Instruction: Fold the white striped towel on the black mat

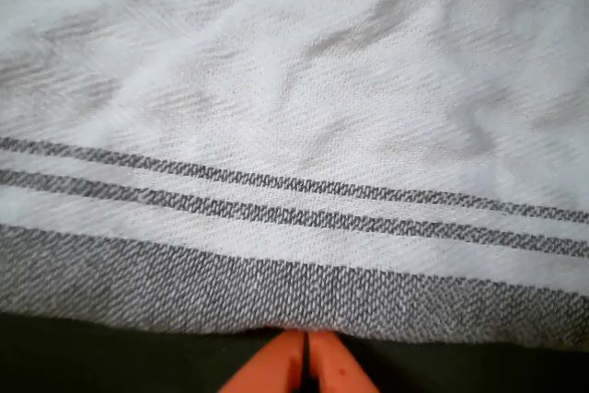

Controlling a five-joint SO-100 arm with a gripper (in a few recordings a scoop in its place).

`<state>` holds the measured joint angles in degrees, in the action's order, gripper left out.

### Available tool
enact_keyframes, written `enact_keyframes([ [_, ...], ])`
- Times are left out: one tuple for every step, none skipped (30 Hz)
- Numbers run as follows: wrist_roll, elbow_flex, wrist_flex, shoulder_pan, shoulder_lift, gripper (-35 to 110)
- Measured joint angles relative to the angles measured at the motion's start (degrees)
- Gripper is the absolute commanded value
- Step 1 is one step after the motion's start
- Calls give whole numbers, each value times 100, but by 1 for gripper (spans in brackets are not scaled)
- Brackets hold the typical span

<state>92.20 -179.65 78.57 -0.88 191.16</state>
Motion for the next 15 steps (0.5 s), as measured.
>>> enact_keyframes([
  [0,0,0,0,0,0],
  [0,0,0,0,0,0],
  [0,0,0,0,0,0],
  [0,0,0,0,0,0],
  [0,0,0,0,0,0],
  [0,0,0,0,0,0],
  [0,0,0,0,0,0],
  [0,0,0,0,0,0],
  [0,0,0,0,0,0],
  [0,0,0,0,0,0],
  [0,0,0,0,0,1],
  [-70,0,9,-9,0,3],
  [-158,0,26,-18,0,4],
  [-281,0,26,-18,0,2],
  [-325,0,26,-18,0,1],
])
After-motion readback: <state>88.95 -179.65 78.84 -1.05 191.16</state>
